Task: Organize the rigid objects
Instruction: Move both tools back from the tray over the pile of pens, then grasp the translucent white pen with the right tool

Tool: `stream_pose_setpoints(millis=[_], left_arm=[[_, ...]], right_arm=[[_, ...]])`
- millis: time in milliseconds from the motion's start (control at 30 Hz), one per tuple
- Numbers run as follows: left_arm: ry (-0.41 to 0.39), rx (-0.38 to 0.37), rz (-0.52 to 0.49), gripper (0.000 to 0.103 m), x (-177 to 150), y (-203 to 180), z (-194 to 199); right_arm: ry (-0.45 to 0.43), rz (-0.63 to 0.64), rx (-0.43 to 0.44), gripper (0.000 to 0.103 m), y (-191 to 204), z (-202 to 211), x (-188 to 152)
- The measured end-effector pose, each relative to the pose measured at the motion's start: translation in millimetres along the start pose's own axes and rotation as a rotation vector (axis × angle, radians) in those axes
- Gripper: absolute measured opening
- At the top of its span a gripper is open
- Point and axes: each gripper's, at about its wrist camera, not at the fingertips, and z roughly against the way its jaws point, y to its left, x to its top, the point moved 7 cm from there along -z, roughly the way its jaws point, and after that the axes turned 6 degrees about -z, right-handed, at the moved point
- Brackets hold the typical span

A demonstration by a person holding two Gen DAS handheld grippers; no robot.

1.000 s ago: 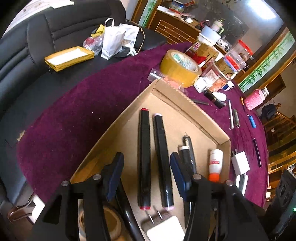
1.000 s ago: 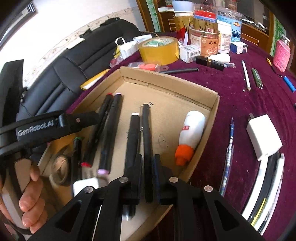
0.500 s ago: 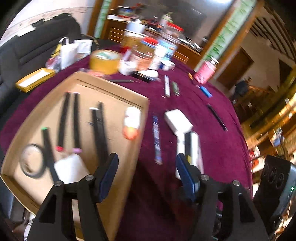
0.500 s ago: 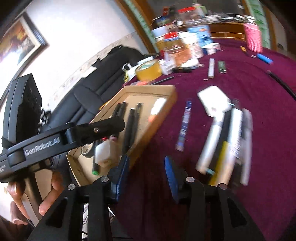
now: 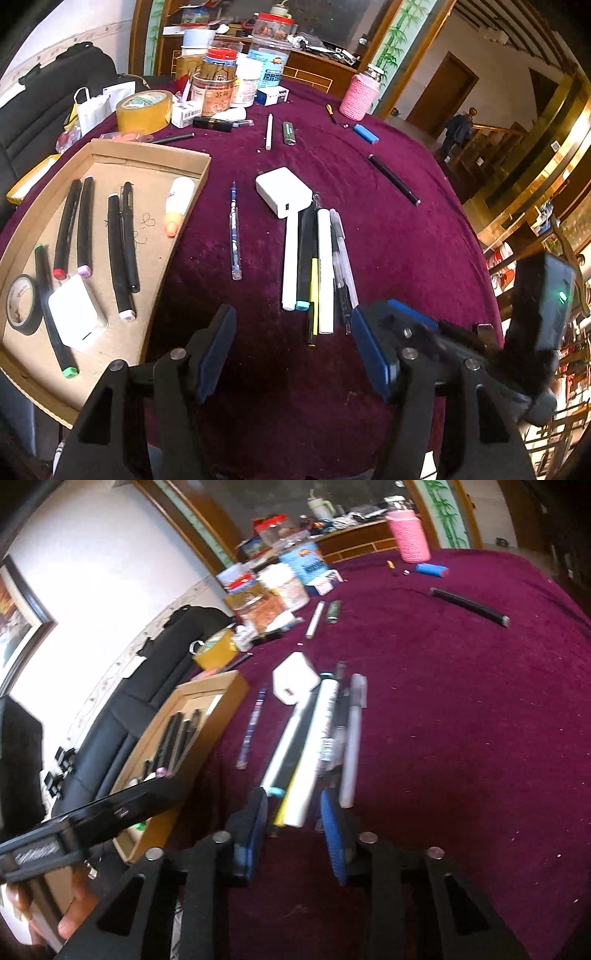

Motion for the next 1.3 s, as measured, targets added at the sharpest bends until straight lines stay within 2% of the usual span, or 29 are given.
stream_pose_setpoints(millis=[67,233,600,733,1033,1133,1300], left_arm=[[0.002,-0.002,-0.004,0.064,-1,-2,0],[0.013,-0.003,-0.005,0.064,-2,-1,-4],[0.031,-0.007,0.004,0.064,0,4,-14],[0.040,-0.012,0.005,0.064,0,4,-18],[0.050,-0.016,-0.009,0.064,0,0,-21],[0.054,-0.016,-0.016,0.064,-1,-3,-23],[0.068,-0.038,-0.038,0.064,-2,-14,-27]], right_arm=[[0.011,-0.012,-0.031,0.024,-9,-7,4],[0.039,-0.018,-0.076,0.018,-23,-22,12],[0.121,0.016,-0.151,0.015,-36,-60,33],[0.125,0.031,-0.163,0.013,-35,-62,35],[0.153,0.119,-0.254,0.013,-28,-69,38],[0.143,0.145,-0.265,0.009,-27,-70,39],[0.136,0.095,-0.255,0.007,-39,-58,37]])
